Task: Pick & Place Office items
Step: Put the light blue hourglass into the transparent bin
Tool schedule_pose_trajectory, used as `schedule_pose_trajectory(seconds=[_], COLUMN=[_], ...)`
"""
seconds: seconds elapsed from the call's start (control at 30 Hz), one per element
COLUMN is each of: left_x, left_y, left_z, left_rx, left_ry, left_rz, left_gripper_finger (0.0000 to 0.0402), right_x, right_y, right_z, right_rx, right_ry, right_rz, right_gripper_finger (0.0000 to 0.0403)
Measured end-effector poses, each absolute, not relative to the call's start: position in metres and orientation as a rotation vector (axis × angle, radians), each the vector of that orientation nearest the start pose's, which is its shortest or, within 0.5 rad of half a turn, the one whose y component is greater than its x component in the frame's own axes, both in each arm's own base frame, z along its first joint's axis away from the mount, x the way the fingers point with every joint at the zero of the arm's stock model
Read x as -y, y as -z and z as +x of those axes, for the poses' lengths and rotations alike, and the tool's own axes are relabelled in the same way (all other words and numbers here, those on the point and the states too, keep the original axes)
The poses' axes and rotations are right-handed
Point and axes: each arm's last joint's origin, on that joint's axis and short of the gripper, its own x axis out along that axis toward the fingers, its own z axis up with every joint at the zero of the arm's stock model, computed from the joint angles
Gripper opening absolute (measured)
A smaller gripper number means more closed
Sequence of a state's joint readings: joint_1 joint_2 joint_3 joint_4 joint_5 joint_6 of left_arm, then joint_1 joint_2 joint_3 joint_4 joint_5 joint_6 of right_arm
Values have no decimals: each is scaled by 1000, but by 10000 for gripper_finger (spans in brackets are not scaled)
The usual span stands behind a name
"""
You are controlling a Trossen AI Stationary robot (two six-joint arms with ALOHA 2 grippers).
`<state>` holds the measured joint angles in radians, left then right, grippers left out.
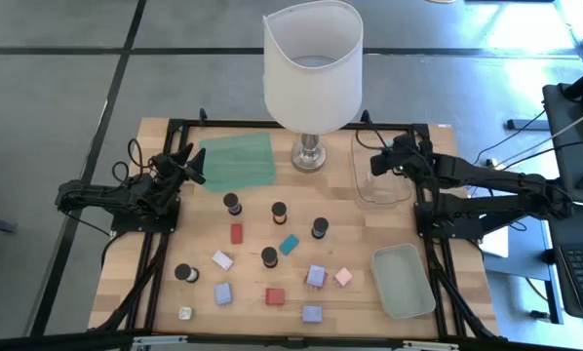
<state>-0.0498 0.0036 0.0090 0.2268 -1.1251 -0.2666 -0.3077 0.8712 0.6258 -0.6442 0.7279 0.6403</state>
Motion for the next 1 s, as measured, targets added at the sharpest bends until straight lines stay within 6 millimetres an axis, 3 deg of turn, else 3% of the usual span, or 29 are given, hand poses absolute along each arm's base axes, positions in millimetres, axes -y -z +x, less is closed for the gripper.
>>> schedule_pose_trajectory(seconds=[0.57, 1.0], left_x=[-22, -22], left_y=[-184, -184], left_z=[80, 80], left_rx=[345, 345], left_ry=[-1040, -1040], left_rz=[-375, -375], left_gripper_finger=[290, 290], right_x=[115, 128], right_y=[-204, -182], right_z=[181, 199], right_rx=[-697, -692], right_ry=[1058, 1075], right_rz=[374, 426], right_gripper_finger=[198, 198])
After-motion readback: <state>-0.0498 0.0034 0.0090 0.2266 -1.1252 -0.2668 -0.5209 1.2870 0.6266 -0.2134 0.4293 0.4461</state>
